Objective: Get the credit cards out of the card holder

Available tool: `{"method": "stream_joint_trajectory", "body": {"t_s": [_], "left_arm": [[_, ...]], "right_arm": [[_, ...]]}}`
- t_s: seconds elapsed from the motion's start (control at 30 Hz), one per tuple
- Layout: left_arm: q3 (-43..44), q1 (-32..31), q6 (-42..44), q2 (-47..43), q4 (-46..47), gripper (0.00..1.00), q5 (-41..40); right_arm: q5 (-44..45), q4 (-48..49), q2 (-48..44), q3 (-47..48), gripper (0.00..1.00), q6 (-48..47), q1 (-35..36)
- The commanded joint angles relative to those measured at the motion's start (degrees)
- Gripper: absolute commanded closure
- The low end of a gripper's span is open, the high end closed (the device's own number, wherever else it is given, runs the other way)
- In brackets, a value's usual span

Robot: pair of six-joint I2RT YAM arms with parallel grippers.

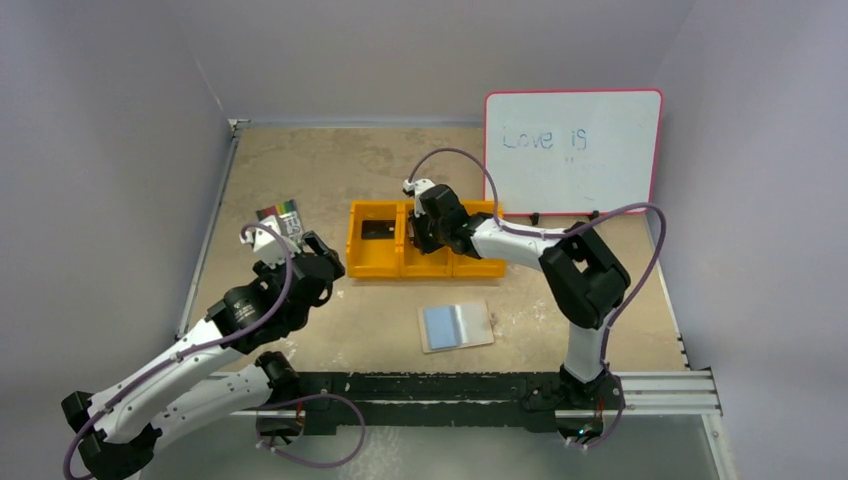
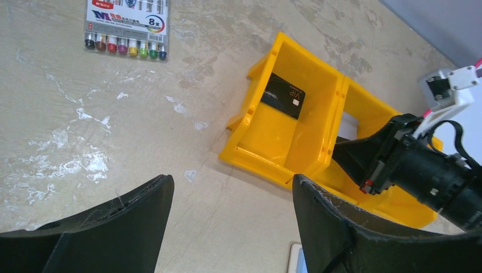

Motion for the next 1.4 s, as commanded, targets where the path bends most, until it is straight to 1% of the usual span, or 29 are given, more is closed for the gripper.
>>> {"method": "stream_joint_trajectory", "body": {"t_s": [0.0, 0.1, 0.27, 0.5, 0.8, 1.0, 1.1, 1.2, 1.37], "left_arm": [[0.96, 0.01, -1.13, -0.29, -1.14, 0.24, -1.97], [0.54, 0.01, -1.85, -0.74, -1.97, 0.24, -1.99], [-0.04, 0.01, -2.08, -1.69, -0.77, 0.24, -1.6], [0.17, 0.01, -1.92, -1.42, -1.5, 0.24, -1.96], [0.02, 0.01, -2.13, -0.9, -0.75, 0.24, -1.43], [-0.17, 0.01, -2.19, -1.21, -1.24, 0.24, -1.34], [-0.23, 0.01, -2.12, -1.25, -1.15, 0.24, -1.27], [-0.33, 0.01, -1.95, -1.07, -1.06, 0.24, -0.87], [-0.66, 0.01, -1.52, -0.97, 0.01, 0.24, -0.31]], "right_arm": [[3.58, -2.14, 2.8, 3.27, 1.0, 3.67, 0.37], [4.05, -0.26, 3.03, 2.82, 1.0, 3.91, 0.37], [5.69, -2.58, 6.63, 5.84, 1.0, 3.56, 0.37], [6.96, -2.07, 4.56, 5.56, 1.0, 3.83, 0.37], [14.24, -3.8, 7.37, 8.6, 1.0, 4.01, 0.25], [14.53, -3.23, 7.09, 10.47, 1.0, 3.86, 0.26], [14.07, -5.01, 7.88, 12.31, 1.0, 3.57, 0.28], [12.22, -4.13, 5.65, 11.03, 0.98, 3.3, 0.28], [10.01, -1.42, -5.23, 4.93, 0.92, 3.97, 0.37]]}}
